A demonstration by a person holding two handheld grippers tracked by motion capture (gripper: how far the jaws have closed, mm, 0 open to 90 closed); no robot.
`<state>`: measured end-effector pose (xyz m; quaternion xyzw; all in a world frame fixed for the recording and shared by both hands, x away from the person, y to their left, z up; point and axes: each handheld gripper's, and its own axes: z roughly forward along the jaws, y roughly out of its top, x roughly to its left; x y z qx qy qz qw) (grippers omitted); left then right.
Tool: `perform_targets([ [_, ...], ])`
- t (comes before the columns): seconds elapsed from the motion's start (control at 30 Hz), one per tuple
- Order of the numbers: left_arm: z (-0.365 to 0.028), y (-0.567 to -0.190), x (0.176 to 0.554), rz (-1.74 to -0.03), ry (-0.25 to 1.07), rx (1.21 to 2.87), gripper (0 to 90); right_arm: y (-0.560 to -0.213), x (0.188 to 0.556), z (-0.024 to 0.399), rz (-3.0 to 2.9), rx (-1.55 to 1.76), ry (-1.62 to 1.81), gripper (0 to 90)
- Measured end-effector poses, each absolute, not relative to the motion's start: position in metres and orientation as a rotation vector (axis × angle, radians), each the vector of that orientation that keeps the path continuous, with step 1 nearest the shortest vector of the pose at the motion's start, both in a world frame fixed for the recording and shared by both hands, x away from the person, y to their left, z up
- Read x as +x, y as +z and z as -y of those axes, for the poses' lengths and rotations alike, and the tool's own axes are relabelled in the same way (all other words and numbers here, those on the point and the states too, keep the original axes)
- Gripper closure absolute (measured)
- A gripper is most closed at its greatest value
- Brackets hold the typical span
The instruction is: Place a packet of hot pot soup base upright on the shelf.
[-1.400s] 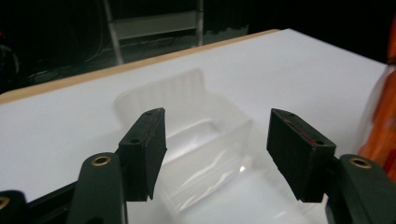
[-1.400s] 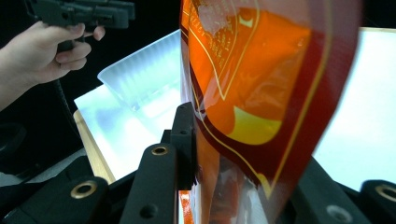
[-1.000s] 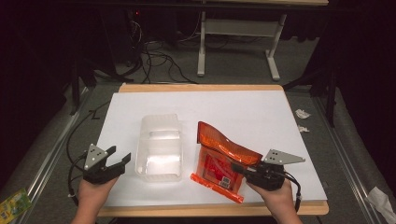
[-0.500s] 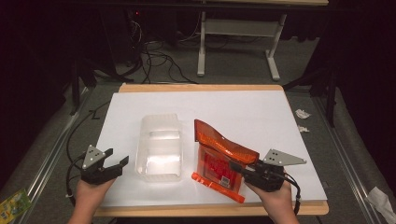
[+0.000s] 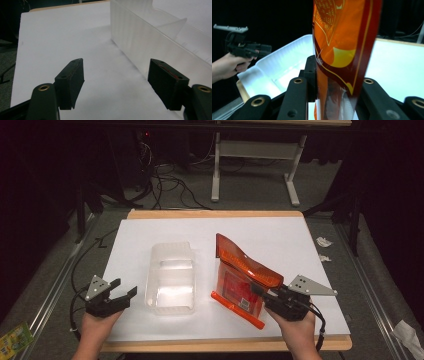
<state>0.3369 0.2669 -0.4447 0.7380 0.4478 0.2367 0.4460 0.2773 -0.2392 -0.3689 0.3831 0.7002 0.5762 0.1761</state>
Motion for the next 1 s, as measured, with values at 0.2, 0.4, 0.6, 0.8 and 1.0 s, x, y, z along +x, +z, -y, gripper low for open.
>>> perform_targets([
  [0.2,-0.264,-0.447,0.337,-1.089,0.565,1.844,30.0,-0.359,0.281,0.236,-1.939,1.082,1.631,72.6],
  [0.4,-0.264,-0.446,0.336,-1.08,0.562,1.843,29.9,-0.351,0.29,0.228,-1.91,1.09,1.642,72.6],
  [0.6,-0.266,-0.445,0.336,-1.082,0.557,1.828,27.8,-0.342,0.298,0.214,-1.898,1.075,1.66,72.6],
  [0.8,-0.27,-0.444,0.336,-1.09,0.566,1.803,23.2,-0.334,0.306,0.196,-1.895,1.051,1.685,72.6],
  [1.0,-0.271,-0.444,0.336,-1.098,0.56,1.8,18.9,-0.329,0.315,0.174,-1.895,1.03,1.713,72.6],
])
